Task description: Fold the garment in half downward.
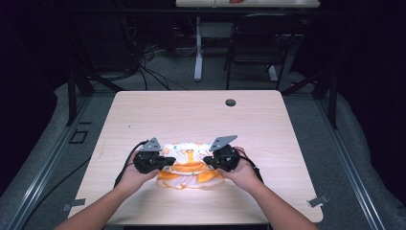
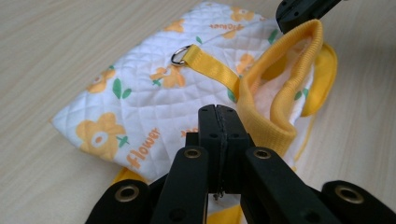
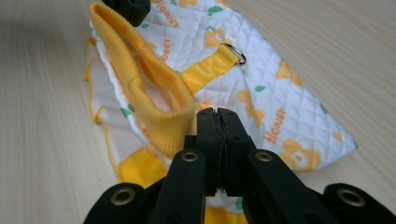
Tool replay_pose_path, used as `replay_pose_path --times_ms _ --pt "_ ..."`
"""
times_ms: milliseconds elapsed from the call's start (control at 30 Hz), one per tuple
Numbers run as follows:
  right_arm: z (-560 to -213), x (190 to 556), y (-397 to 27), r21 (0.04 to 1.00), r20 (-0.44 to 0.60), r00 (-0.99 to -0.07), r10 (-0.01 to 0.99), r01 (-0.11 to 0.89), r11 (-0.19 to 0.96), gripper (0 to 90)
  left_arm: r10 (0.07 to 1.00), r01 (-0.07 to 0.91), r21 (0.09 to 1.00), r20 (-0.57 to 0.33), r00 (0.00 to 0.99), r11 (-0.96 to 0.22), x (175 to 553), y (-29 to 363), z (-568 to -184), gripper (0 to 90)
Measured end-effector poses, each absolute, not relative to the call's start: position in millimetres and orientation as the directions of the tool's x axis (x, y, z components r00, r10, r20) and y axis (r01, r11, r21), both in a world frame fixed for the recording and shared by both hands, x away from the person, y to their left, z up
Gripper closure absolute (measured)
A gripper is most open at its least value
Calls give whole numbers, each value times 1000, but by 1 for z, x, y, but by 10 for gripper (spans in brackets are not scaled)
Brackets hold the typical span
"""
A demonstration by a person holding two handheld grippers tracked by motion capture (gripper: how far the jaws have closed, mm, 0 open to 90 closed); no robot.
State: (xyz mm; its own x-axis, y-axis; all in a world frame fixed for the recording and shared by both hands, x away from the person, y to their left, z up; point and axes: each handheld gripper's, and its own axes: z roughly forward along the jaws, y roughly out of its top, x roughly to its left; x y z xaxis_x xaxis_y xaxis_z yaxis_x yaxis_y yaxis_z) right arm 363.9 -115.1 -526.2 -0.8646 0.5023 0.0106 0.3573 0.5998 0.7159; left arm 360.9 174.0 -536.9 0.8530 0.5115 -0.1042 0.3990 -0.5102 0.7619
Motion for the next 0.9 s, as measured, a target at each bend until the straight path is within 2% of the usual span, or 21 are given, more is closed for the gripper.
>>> replay_pose_path --times_ms 667,900 --pt "-549 338 -113 676 24 -889 458 352 647 876 504 405 738 -102 858 -540 339 178 -560 893" --pt "-561 335 -114 657 49 -881 470 383 649 881 506 413 734 -109 855 -539 337 180 -569 890"
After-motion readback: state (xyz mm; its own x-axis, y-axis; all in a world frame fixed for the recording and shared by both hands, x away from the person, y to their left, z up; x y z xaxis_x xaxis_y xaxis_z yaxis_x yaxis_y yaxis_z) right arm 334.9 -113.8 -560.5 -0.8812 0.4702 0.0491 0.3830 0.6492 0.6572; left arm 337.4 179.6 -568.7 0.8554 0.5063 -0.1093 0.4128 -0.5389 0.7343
